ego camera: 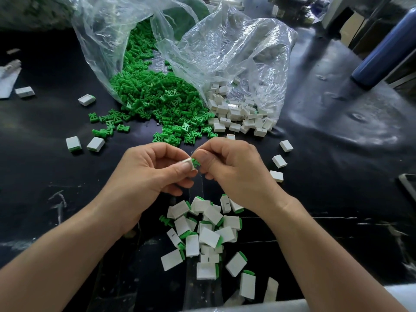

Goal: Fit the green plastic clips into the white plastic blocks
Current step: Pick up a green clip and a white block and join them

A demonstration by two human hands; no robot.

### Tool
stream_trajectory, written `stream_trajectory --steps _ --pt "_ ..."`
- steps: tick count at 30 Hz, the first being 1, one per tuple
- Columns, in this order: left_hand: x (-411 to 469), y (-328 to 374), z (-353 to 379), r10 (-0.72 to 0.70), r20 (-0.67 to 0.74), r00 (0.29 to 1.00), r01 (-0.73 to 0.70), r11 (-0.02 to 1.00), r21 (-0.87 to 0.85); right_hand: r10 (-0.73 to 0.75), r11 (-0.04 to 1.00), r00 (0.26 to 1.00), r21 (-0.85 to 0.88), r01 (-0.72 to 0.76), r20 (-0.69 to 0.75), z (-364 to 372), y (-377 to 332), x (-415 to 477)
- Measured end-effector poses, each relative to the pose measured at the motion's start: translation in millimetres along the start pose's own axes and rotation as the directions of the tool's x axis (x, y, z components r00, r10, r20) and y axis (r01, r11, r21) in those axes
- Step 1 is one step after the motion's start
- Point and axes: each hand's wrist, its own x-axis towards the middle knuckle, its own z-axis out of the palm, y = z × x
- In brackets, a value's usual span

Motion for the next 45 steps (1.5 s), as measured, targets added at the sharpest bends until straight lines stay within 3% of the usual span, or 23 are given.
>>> stream_trajectory --steps 3,7,14,18,24,28,37,43,45 --pt "0 1 0 0.015 -0.013 1.000 -0.015 1.000 -0.005 0.037 0.999 0.999 0.021 -0.037 0.027 -1 1 1" --pt "0 0 0 0.021 -0.006 1.000 -0.021 1.000 0.004 0.053 0.996 0.997 -0.080 -0.049 0.047 -1 1 0" --pt "1 1 -2 0.033 -0.003 0.999 -0.033 0.999 0.004 0.149 0.987 0.989 0.051 -0.150 0.023 5 2 1" --pt "1 1 -2 0.031 -0.002 1.000 -0.031 0.999 -0.006 0.159 0.987 0.987 -0.019 -0.159 0.013 7 2 0" --pt "2 -1 -3 0.040 -0.032 0.999 -0.040 0.999 -0.003 0.079 0.994 0.994 -0.085 -0.072 0.079 8 -2 -2" --pt "0 3 -5 0.049 0.027 0.998 -0.049 0.999 0.007 0.026 0.994 0.986 -0.113 -0.008 0.163 -1 -3 -1" --pt "-6 6 -7 0.179 0.074 0.981 -0.191 0.954 0.229 -0.163 0.892 0.937 -0.360 0.273 0.307 -6 -8 -4" --pt "-4 0 -9 0.227 0.087 0.970 -0.242 0.879 0.410 -0.126 0.804 0.915 -0.501 0.320 0.383 -4 -7 -4" --pt "-4 1 -8 0.236 0.090 0.968 -0.252 0.871 0.422 -0.142 0.817 0.923 -0.484 0.313 0.358 -3 -6 -4"
